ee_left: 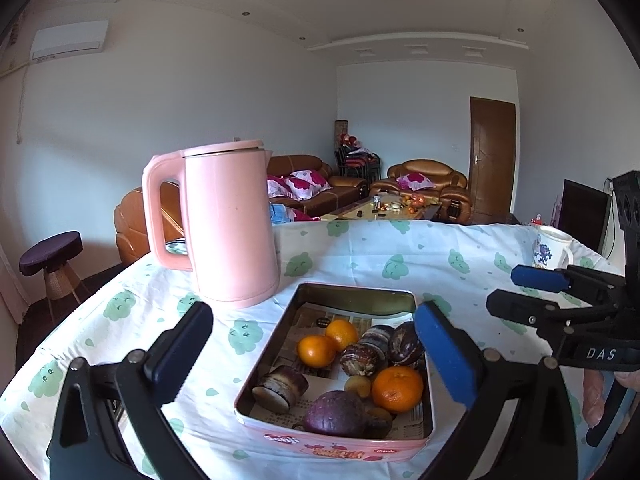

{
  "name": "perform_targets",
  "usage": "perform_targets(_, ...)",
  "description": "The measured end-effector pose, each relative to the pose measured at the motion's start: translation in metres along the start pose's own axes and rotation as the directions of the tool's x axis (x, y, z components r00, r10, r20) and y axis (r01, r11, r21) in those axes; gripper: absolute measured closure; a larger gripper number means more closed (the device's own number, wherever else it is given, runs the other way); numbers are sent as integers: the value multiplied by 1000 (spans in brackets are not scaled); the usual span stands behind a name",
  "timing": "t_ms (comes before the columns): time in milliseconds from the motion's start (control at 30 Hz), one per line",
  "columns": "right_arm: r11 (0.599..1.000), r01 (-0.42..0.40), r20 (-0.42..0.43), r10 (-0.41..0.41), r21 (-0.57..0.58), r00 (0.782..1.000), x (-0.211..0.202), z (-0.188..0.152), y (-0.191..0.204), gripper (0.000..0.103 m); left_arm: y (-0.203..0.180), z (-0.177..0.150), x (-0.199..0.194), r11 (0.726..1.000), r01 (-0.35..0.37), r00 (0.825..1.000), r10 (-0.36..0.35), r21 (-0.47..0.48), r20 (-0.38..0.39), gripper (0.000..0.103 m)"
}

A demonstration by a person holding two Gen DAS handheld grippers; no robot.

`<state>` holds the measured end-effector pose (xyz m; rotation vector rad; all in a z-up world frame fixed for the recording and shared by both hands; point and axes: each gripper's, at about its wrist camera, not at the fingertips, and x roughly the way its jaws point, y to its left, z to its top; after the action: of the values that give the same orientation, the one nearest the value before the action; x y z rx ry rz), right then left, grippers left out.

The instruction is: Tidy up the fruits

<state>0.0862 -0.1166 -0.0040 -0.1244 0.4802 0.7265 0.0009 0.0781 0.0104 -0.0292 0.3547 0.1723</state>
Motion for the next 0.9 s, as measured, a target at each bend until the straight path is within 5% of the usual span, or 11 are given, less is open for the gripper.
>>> perform_targets(900, 1000, 13, 10, -13, -15, 1000, -5, -2, 3, 37, -1, 2, -1, 1000, -24, 1000, 24, -3, 7, 0)
